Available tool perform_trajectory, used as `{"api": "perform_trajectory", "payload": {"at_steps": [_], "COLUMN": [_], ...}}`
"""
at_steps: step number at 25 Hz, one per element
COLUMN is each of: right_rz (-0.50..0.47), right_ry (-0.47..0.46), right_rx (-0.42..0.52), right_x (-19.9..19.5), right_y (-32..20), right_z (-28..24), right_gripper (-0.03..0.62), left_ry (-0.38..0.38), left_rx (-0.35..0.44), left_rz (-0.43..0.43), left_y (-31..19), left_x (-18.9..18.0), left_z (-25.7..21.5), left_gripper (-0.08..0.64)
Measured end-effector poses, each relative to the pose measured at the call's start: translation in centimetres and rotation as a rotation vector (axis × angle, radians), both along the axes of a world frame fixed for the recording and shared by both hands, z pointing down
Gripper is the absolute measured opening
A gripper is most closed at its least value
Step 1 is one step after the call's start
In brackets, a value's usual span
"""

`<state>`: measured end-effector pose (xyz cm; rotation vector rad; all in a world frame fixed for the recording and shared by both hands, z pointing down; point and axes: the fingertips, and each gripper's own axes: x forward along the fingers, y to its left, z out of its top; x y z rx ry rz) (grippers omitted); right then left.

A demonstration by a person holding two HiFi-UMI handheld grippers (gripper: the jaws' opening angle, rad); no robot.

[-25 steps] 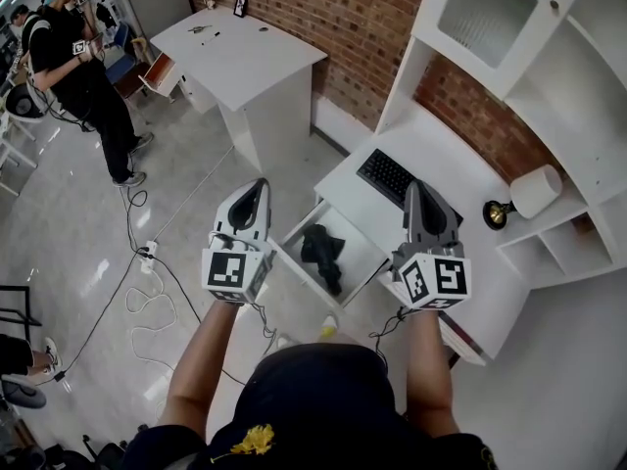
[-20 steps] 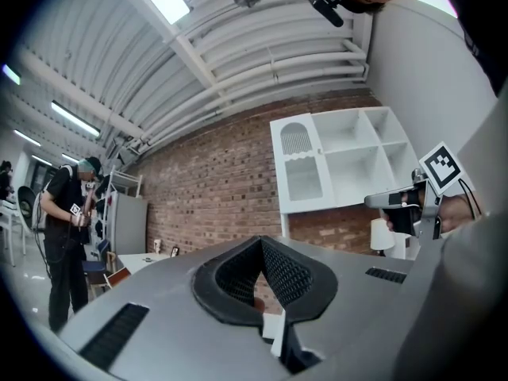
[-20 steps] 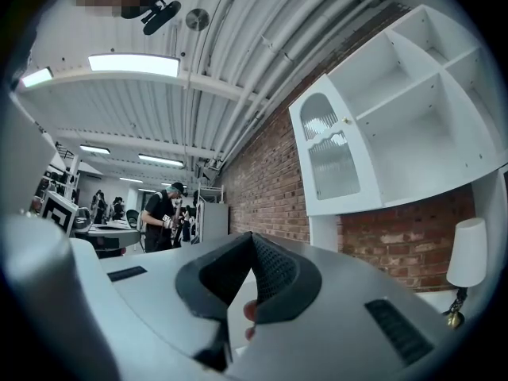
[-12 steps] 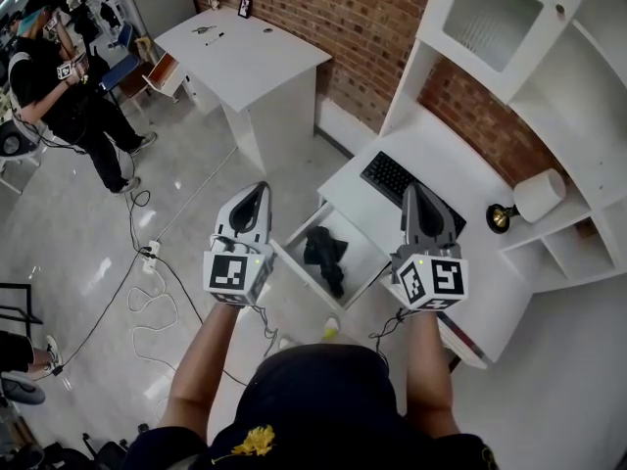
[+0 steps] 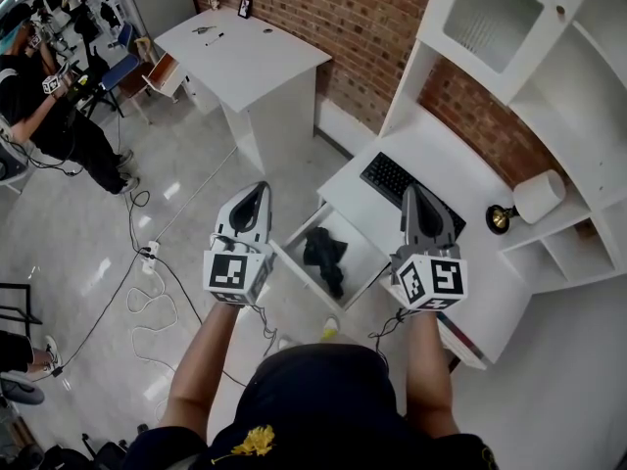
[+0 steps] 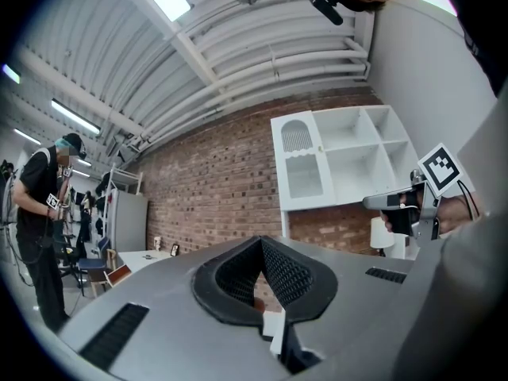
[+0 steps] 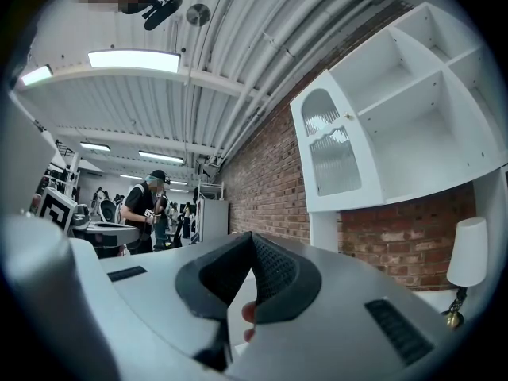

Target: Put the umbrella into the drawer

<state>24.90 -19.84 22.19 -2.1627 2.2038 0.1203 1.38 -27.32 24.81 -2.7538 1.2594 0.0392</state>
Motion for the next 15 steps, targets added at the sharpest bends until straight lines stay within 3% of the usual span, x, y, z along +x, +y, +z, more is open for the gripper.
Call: {"api": "perform_trajectory", "payload": {"at_steps": [15], "right_rz": [0.001], "right_ry": [-0.004], "right_rx": [-0.014], "right_x": [0.15], "right_y": [-0.05], "right_z": [0.64], "right_gripper": [0.002], "left_ry": [-0.014], "left_rx": [0.011], "left_rz": [-0.018], "left_y": [-0.21], "left_x": [-0.65], "left_z": [0.37], "left_gripper": [0.015]}}
